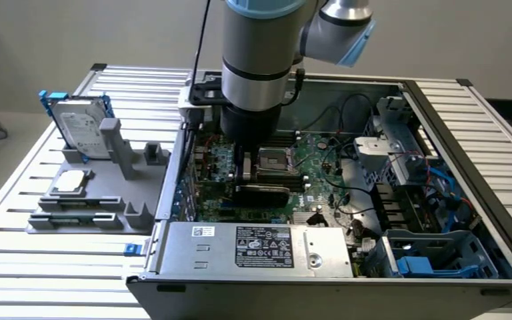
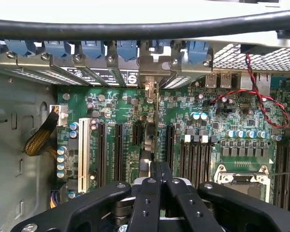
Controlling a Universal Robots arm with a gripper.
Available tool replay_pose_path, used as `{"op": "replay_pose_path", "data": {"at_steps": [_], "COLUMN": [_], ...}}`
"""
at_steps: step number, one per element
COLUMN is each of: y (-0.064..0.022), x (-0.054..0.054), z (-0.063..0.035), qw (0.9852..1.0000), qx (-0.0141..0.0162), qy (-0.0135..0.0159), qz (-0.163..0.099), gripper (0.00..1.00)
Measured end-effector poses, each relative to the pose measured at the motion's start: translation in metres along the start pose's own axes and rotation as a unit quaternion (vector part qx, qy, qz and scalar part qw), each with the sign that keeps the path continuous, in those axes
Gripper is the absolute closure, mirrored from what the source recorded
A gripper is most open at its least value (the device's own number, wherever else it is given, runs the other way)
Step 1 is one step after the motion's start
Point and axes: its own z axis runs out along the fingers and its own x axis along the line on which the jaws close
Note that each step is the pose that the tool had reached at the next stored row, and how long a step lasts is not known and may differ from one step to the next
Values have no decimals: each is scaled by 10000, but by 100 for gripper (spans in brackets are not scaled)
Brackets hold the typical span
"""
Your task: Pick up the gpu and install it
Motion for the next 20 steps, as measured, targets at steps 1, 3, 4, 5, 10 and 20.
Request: {"op": "replay_pose_path", "data": {"at_steps": [1,3,4,5,10,20], "y": [1,6,8,11,22,27], "x": [-3,-4,-6,-8,-18,-23], "z": [-18,-88,-128,-172,-354,-439], "qw": [10000,10000,10000,10000,10000,10000], "qx": [5,0,0,0,-1,-1], "qy": [-9,2,2,2,3,3], "qz": [0,0,0,0,0,0], "gripper": [89,89,89,89,89,89]}}
